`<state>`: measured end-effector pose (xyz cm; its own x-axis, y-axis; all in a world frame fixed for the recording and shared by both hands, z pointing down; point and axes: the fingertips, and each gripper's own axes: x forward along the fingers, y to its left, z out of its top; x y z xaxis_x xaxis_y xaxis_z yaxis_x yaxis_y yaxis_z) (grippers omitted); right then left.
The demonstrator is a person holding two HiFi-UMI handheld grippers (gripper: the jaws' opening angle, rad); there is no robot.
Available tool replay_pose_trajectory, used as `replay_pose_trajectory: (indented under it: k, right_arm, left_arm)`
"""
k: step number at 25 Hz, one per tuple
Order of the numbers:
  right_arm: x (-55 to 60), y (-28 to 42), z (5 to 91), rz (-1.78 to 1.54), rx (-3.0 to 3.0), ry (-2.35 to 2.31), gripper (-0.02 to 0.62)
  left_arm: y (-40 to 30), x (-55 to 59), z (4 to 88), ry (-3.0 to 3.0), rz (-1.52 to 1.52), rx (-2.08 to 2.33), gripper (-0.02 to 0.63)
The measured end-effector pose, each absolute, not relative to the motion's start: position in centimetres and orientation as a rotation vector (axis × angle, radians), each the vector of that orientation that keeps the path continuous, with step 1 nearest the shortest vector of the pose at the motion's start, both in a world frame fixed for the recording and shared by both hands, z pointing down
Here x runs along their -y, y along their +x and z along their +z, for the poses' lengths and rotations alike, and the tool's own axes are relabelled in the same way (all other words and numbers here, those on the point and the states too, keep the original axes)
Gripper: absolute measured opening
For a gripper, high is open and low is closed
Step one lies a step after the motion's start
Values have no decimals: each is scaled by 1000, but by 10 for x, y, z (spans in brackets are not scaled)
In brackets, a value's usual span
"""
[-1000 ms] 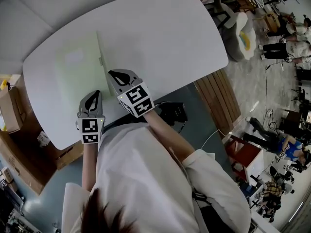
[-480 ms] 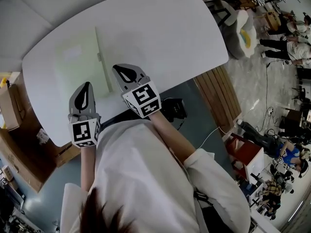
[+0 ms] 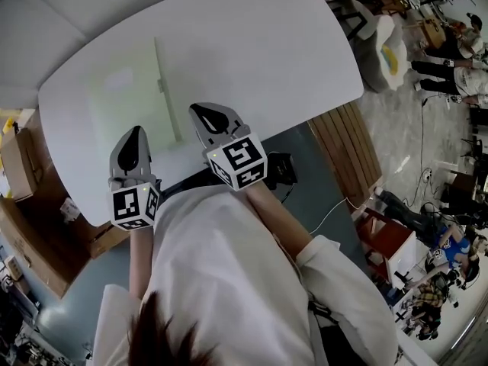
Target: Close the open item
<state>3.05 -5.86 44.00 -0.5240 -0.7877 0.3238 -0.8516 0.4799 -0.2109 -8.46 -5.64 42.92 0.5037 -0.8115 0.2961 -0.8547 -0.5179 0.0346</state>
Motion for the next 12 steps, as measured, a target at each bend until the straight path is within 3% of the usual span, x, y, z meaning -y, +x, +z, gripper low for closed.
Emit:
replay_pose_trajectory:
  k: [12]
  right_arm:
    - [56, 25, 411, 449, 2598, 1413, 5]
  left_arm:
    - [-84, 55, 396, 2575, 240, 1459, 8]
